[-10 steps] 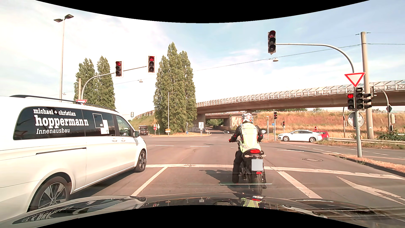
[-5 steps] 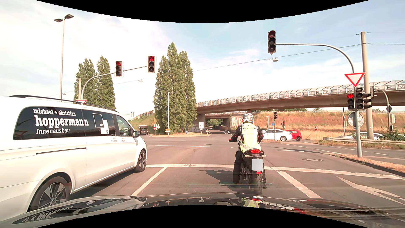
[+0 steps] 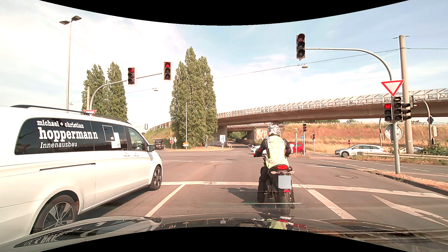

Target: Follow the waypoints while adhering to traffic rules and regulations

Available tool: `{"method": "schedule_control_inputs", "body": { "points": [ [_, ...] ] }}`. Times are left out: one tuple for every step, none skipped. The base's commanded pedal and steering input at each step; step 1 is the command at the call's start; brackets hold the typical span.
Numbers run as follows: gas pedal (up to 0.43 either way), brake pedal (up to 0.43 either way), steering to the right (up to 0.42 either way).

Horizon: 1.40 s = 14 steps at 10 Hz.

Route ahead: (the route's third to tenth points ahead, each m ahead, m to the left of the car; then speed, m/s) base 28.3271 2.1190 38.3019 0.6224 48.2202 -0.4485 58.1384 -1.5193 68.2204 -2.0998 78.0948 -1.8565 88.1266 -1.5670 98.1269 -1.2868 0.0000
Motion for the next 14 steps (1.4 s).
{"method": "schedule_control_inputs", "body": {
  "points": [
    [0.000,0.000,0.128],
    [0.000,0.000,0.128],
    [0.000,0.000,0.127],
    [0.000,0.000,0.128],
    [0.000,0.000,0.128],
    [0.000,0.000,0.128],
    [0.000,0.000,0.127],
    [0.000,0.000,0.128],
    [0.000,0.000,0.128],
    [0.000,0.000,0.128],
    [0.000,0.000,0.127],
    [0.000,0.000,0.128],
    [0.000,0.000,0.128],
    [0.000,0.000,0.128]
  ]
}}
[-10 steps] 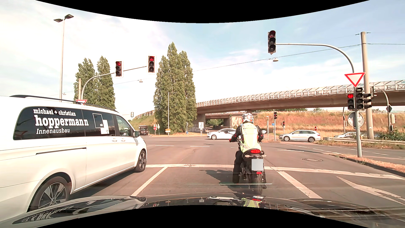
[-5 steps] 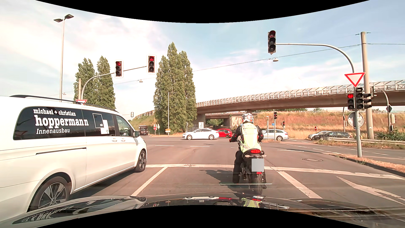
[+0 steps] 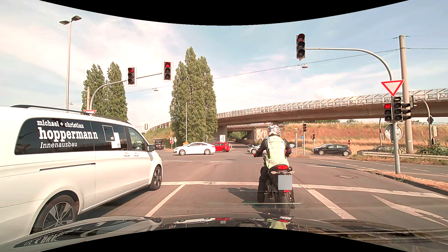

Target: Follow the waypoints while adhering to traffic rules and regulations

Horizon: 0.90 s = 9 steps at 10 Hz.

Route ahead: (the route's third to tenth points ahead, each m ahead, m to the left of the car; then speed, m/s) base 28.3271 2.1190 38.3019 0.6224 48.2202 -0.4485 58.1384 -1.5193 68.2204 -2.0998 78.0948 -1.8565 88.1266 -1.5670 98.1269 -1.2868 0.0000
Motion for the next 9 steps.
{"method": "schedule_control_inputs", "body": {
  "points": [
    [0.000,0.000,0.127],
    [0.000,0.000,0.127],
    [0.000,0.000,0.126],
    [0.000,0.000,0.126],
    [0.000,0.000,0.126],
    [0.000,0.000,0.126],
    [0.000,0.000,0.125],
    [0.000,0.000,0.126],
    [0.000,0.000,0.126]
  ]
}}
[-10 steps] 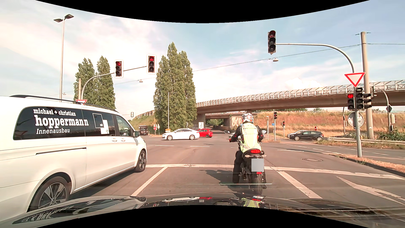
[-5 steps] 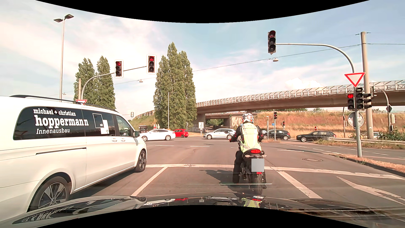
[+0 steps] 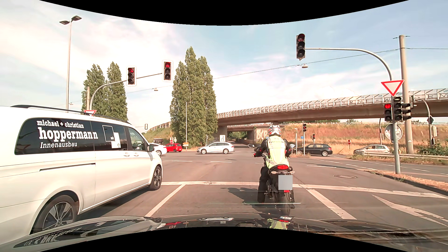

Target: Follow the waypoints while adhering to traffic rules and regulations

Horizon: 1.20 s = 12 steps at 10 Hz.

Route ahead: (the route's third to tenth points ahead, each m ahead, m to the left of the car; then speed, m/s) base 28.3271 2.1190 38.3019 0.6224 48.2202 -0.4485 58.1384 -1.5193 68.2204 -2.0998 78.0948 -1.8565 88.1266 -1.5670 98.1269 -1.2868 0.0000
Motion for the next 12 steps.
{"method": "schedule_control_inputs", "body": {
  "points": [
    [0.000,0.000,0.125],
    [0.000,0.000,0.125],
    [0.000,0.000,0.121],
    [0.000,0.000,0.117],
    [0.000,0.000,0.117],
    [0.000,0.000,0.117],
    [0.000,0.000,0.117],
    [0.000,0.000,0.117],
    [0.000,0.000,0.117],
    [0.000,0.000,0.116],
    [0.000,0.000,0.116],
    [0.000,0.000,0.116]
  ]
}}
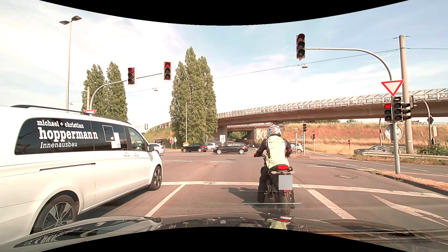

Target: Follow the waypoints while adhering to traffic rules and regulations

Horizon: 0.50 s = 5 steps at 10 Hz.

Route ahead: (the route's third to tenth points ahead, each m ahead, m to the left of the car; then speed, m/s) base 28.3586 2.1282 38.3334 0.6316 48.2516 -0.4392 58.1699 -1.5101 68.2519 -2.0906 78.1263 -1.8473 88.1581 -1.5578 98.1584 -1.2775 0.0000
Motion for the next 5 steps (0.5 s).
{"method": "schedule_control_inputs", "body": {
  "points": [
    [0.000,0.000,0.116],
    [0.000,0.000,0.116],
    [0.000,0.000,0.116],
    [0.000,0.000,0.116],
    [0.000,0.000,0.116]
  ]
}}
